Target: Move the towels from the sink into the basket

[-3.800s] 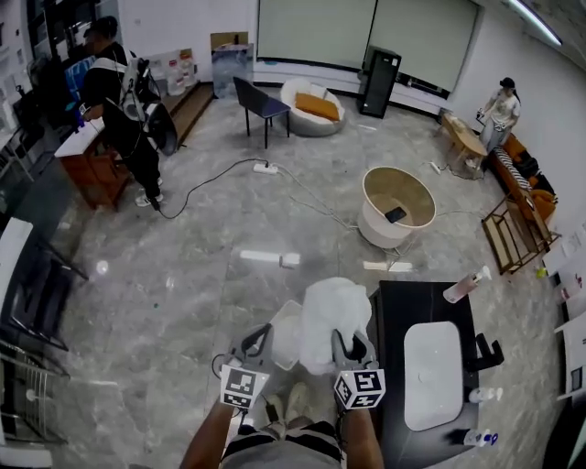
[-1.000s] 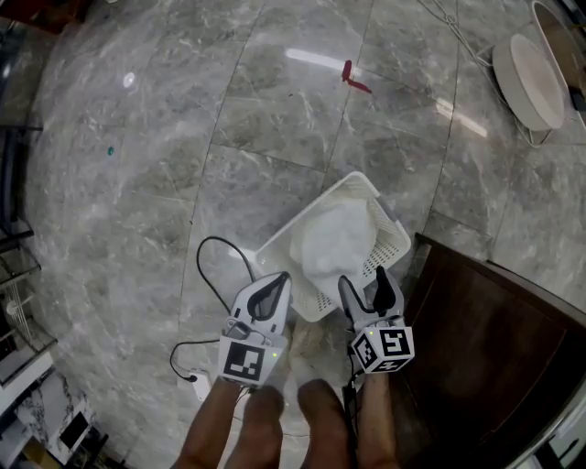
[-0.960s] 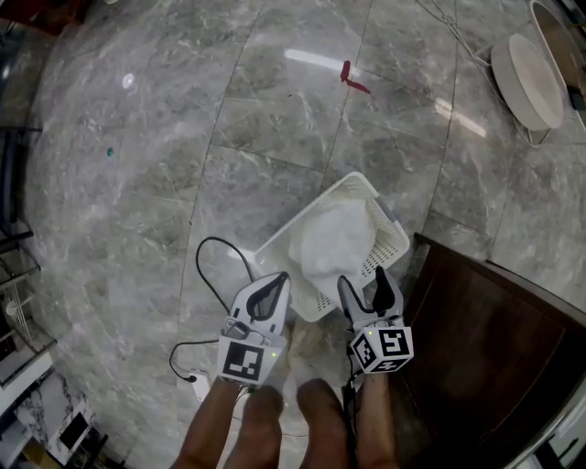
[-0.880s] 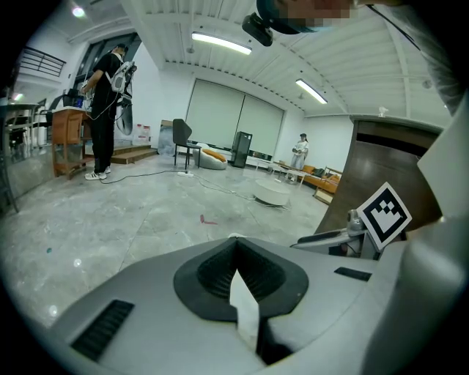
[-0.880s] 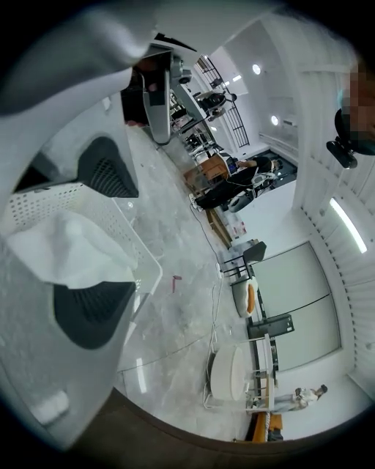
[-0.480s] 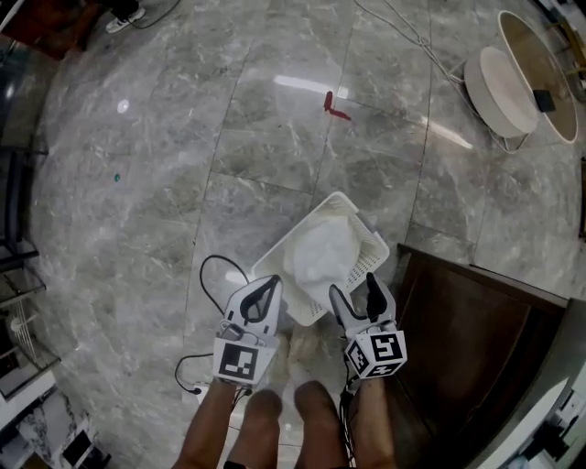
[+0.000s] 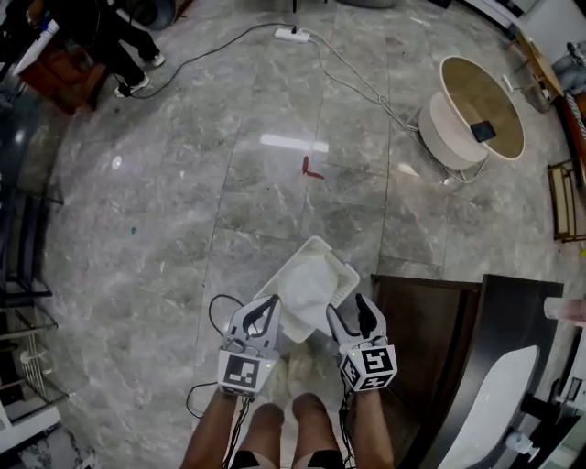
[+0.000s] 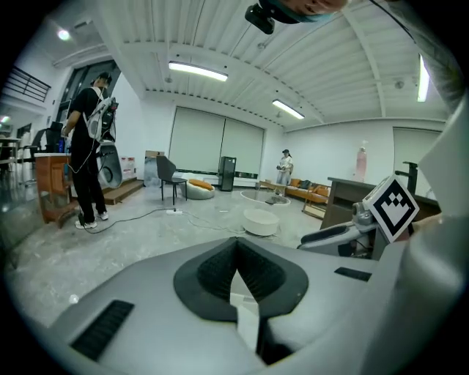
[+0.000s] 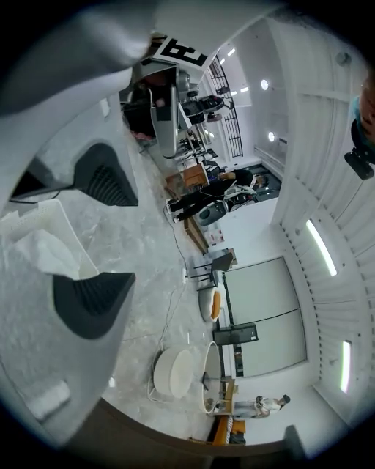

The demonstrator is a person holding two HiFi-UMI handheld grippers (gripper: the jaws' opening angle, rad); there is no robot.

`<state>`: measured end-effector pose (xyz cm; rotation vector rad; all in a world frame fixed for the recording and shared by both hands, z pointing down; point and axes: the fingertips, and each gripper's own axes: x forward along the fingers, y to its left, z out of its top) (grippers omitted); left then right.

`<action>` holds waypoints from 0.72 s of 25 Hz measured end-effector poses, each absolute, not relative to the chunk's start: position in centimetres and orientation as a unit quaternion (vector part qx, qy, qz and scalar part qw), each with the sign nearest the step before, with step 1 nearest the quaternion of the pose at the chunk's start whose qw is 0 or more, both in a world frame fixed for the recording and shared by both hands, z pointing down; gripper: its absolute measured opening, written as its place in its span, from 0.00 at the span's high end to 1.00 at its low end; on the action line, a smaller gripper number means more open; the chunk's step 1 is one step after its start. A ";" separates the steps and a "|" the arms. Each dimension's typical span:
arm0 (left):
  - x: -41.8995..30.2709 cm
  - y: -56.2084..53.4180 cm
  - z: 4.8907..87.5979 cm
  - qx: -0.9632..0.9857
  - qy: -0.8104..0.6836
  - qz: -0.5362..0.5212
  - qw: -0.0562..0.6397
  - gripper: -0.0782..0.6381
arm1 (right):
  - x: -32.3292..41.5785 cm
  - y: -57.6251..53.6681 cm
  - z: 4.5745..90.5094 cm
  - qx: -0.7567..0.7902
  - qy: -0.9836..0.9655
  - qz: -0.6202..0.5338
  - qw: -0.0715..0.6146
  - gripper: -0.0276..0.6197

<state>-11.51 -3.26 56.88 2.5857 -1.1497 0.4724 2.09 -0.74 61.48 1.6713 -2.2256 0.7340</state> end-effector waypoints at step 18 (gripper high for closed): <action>-13.8 3.0 31.3 0.908 -0.390 0.140 0.067 0.88 | 1.9 5.3 33.1 0.610 -0.767 0.162 0.117 0.70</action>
